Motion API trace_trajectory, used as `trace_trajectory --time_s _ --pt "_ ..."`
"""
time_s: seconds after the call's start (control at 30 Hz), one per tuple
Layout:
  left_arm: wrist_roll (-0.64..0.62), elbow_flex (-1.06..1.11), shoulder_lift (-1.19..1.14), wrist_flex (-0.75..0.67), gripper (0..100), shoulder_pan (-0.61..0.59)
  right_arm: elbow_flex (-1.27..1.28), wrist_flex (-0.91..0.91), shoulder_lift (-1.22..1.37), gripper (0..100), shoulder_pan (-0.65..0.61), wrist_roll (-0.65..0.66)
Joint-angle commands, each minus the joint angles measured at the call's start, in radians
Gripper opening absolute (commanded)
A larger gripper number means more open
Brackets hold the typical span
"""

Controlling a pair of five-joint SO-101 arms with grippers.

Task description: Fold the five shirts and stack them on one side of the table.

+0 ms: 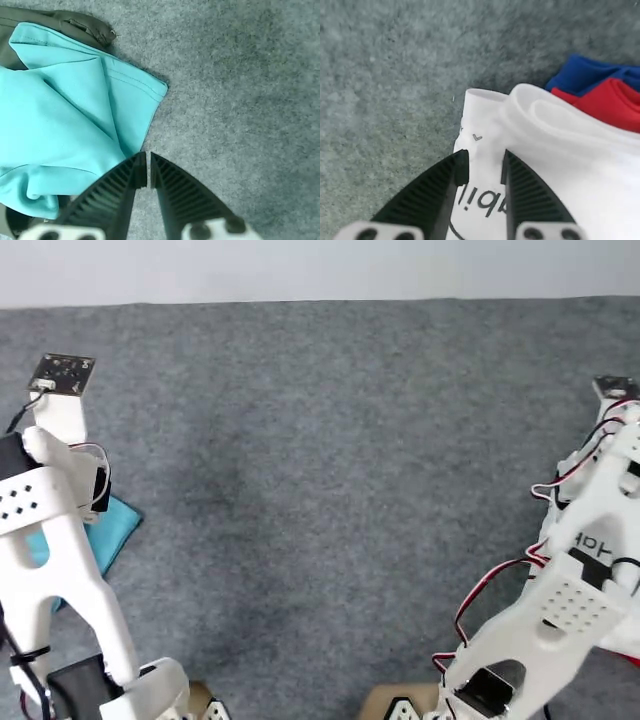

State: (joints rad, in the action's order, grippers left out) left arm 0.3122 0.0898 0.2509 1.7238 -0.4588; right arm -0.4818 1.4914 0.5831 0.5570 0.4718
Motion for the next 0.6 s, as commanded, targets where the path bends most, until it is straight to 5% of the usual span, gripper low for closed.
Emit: trace_trajectory --time_s 0.0,0.2,0.57 --pt "0.0 -0.004 0.031 0.003 2 0.005 -0.012 -0.012 -0.01 9.6 -0.007 -0.003" --pt "0.0 -0.004 0.031 0.005 2 0.005 -0.012 -0.008 -0.013 0.9 -0.005 -0.005" --pt "0.0 -0.004 0.031 0.005 2 0.002 -0.012 -0.002 -0.01 0.9 -0.024 -0.002"
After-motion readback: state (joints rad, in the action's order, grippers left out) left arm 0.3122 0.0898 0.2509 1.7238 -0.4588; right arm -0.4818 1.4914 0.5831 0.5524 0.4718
